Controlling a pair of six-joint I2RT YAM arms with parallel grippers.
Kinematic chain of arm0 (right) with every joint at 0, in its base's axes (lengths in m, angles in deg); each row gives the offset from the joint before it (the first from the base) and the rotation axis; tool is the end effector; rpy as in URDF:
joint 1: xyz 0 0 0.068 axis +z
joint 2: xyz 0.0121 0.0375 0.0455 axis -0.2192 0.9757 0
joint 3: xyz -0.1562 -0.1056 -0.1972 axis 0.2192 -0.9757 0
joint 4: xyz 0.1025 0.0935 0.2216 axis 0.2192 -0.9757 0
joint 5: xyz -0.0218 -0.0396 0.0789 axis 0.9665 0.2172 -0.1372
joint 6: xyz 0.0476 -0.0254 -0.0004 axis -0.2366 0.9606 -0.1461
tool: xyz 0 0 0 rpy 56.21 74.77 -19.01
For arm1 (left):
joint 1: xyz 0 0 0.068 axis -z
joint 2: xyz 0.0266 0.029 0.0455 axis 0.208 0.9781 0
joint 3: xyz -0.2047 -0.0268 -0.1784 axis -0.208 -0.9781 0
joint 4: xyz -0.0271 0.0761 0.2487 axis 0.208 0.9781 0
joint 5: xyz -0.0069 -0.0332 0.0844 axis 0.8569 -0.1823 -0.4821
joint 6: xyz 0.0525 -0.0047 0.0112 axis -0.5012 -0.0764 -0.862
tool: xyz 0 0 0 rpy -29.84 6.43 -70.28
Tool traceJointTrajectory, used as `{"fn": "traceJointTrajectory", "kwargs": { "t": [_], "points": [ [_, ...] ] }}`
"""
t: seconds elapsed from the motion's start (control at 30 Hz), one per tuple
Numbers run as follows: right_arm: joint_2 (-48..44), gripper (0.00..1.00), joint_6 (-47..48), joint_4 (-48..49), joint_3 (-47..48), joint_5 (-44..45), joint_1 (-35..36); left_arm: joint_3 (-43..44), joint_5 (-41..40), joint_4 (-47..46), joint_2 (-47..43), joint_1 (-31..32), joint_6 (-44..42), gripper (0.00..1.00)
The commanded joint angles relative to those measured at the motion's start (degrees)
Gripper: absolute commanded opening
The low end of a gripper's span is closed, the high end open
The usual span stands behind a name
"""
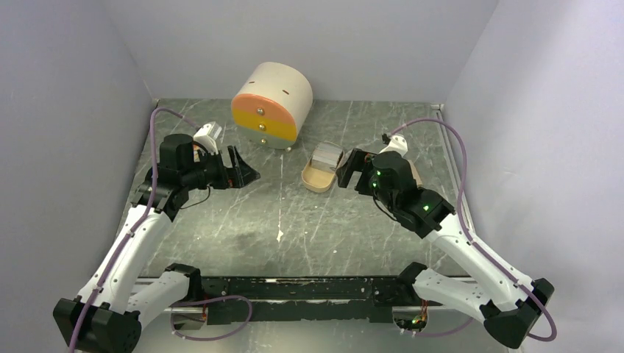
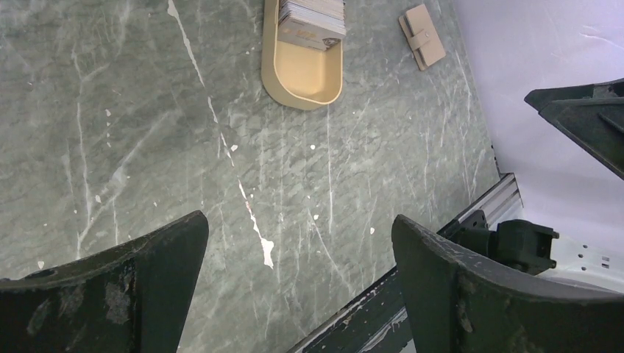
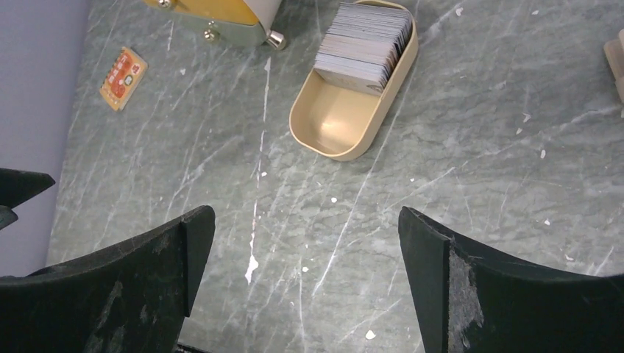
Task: Put the credit cards into the card holder
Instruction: Move the card holder to the center of the board.
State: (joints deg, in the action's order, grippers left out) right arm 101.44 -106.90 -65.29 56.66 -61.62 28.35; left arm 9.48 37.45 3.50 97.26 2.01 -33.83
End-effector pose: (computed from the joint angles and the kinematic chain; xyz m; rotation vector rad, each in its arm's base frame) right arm 0.1574 0.1209 0.3466 0.1558 2.0589 0.5039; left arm 0.1959 -0.0657 0.3282 0.0842 2.1613 -0.9029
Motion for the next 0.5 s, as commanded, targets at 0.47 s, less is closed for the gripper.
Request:
{"fn": "traceJointTrajectory", "kwargs": {
  "t": [0.47],
  "points": [
    [5.21, 1.0, -1.0, -2.08, 4.55, 10.26, 0.44, 1.52, -8.81, 2.04, -1.46, 0.47, 0.89, 0.99]
  ]
}}
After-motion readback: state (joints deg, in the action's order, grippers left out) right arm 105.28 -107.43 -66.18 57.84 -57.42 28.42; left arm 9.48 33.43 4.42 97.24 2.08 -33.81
